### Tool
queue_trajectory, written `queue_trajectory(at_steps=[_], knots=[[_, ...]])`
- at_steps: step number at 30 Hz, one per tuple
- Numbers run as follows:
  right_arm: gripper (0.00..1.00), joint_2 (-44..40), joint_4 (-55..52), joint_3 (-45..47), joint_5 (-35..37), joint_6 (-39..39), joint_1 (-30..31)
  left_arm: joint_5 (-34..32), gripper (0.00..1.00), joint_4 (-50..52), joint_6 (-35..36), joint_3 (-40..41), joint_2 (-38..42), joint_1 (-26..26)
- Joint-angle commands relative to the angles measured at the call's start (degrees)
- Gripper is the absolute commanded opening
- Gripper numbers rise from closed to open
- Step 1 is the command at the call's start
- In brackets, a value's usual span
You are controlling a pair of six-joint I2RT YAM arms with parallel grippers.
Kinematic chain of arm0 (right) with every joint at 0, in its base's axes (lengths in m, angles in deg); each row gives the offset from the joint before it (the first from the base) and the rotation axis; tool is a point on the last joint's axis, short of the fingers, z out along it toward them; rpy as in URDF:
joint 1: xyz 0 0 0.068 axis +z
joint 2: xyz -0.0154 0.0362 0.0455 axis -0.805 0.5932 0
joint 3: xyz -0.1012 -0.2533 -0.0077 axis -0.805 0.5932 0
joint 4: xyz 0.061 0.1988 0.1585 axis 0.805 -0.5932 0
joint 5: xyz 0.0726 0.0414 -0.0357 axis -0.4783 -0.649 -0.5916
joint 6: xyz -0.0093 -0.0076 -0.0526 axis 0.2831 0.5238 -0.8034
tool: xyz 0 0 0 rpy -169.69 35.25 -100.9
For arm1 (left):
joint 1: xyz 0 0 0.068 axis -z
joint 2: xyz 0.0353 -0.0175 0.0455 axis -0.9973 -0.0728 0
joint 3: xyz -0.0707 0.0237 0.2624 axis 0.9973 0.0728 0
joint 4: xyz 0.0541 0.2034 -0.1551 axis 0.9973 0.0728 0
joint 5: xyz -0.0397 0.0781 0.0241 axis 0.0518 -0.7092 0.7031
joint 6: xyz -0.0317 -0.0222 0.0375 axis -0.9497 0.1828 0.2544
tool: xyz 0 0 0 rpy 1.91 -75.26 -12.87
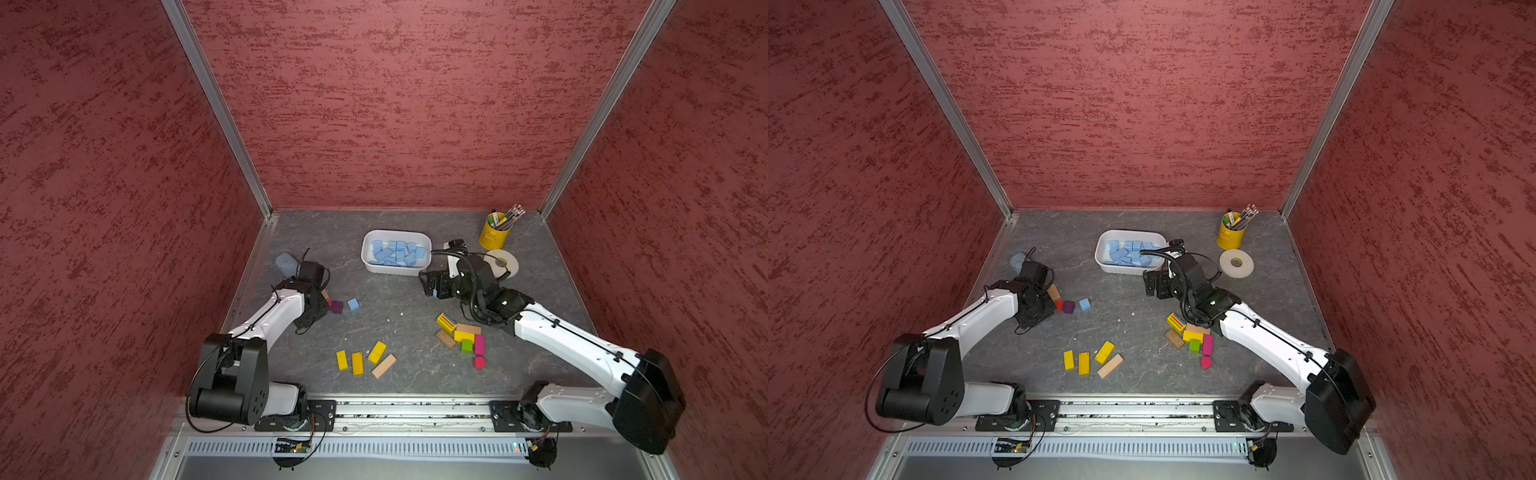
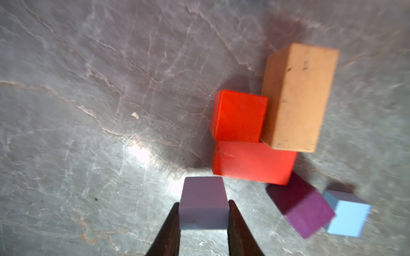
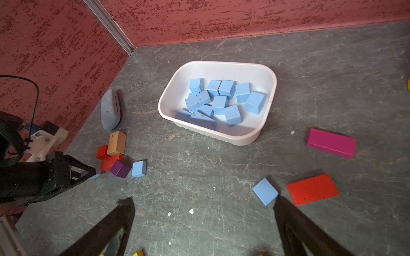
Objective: Pick out the blue building blocks
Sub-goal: Pick up the building block from the center of the board.
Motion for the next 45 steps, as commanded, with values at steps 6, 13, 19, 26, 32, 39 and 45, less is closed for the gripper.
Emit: queue_trajectory(at_steps=[6, 13, 19, 26, 32, 39, 45], knots=[[0.99, -0.9, 1.0, -0.1, 0.5, -0.3, 0.3, 2.6, 0.19, 1.3, -4.8, -3.8, 9.2, 3.1], [0.99, -0.8, 1.4, 0.2, 0.2, -0.2, 0.3, 2.6, 0.19, 0.0, -10.5, -6.1, 12.8, 9.4], [0.99, -1.0, 1.3, 0.5, 0.3, -0.4, 0.3, 4.4, 0.19, -4.9, -13.6, -6.2, 12.1, 13.4], [0.99, -1.4, 0.9, 0.6, 0.5, -0.2, 0.3, 5.9, 0.19, -9.6, -12.2, -11.3, 6.5, 16.2], [0.99, -1.7, 0.4, 0.5, 0.6, 0.0, 0.3, 7.0, 0.19, -13.3, -10.4, -18.0, -1.5, 18.3], [0.99, -2.4, -0.9, 0.5, 1.7, -0.1, 0.3, 10.4, 0.20, -18.0, -8.8, -24.2, -11.6, 19.5], [0.99, -2.8, -1.6, 0.7, 1.9, 0.2, 0.3, 11.9, 0.20, -20.7, -6.4, -29.5, -19.7, 19.7]])
